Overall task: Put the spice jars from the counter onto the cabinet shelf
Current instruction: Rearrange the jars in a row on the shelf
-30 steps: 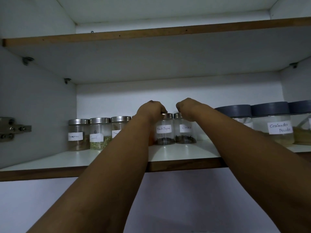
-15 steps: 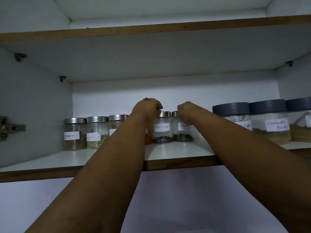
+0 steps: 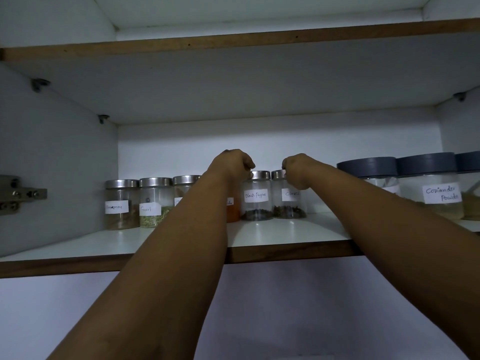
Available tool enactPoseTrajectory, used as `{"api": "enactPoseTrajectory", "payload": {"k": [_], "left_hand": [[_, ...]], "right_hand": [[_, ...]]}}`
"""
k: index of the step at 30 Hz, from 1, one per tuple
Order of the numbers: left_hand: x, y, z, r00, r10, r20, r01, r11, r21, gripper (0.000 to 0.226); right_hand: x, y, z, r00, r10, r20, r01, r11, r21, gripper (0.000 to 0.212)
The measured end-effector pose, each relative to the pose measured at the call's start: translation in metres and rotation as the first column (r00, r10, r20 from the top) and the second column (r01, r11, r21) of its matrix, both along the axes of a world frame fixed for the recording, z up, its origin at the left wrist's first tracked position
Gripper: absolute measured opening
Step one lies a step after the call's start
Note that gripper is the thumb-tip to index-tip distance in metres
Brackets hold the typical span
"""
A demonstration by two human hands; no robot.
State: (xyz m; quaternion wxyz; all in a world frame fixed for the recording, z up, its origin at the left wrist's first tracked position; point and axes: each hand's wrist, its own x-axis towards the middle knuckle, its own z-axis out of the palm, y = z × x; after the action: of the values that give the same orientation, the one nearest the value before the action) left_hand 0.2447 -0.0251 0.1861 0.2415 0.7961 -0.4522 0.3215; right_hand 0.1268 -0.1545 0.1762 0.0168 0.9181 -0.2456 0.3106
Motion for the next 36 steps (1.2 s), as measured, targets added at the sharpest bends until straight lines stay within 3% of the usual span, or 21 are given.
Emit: {"api": "enactPoseTrajectory", "payload": {"k": [4, 6, 10, 15, 21, 31, 36], "left_hand": [[-0.004, 0.005, 0.002, 0.999, 0.036, -0.001, -0.036, 0.999, -0.019, 0.041], [-0.003, 0.008, 0.005, 0.994, 0.110, -0.006, -0.110, 0.993, 0.041, 0.047], [0.005, 0.018, 0.007, 0.968, 0.246, -0.045, -0.235, 0.958, 0.166, 0.047], [0.016, 0.024, 0.002, 0.984, 0.166, -0.072, -0.166, 0.986, 0.005, 0.034], [0.020, 0.022, -0.001, 0.988, 0.116, -0.106, -0.122, 0.992, -0.043, 0.032], [0.018, 0.019, 0.000, 0.989, 0.125, -0.081, -0.130, 0.990, -0.052, 0.042], [0.006, 0.014, 0.004, 0.997, 0.070, 0.018, -0.064, 0.975, -0.211, 0.049]], "right_hand": [[0.008, 0.006, 0.001, 0.999, -0.010, -0.041, 0.008, 0.999, -0.039, 0.065], [0.007, 0.009, 0.003, 0.998, -0.029, -0.057, 0.026, 0.999, -0.046, 0.073], [0.002, 0.009, -0.001, 0.999, 0.011, -0.044, -0.016, 0.994, -0.104, 0.062], [-0.002, 0.005, 0.000, 0.999, 0.012, -0.041, -0.017, 0.993, -0.116, 0.060], [0.003, 0.000, 0.005, 0.993, -0.081, -0.087, 0.070, 0.990, -0.126, 0.045], [0.008, -0.006, 0.004, 0.999, -0.038, -0.028, 0.033, 0.989, -0.142, 0.044], [0.000, 0.008, 0.006, 0.992, 0.022, 0.126, 0.013, 0.962, -0.272, 0.055]]}}
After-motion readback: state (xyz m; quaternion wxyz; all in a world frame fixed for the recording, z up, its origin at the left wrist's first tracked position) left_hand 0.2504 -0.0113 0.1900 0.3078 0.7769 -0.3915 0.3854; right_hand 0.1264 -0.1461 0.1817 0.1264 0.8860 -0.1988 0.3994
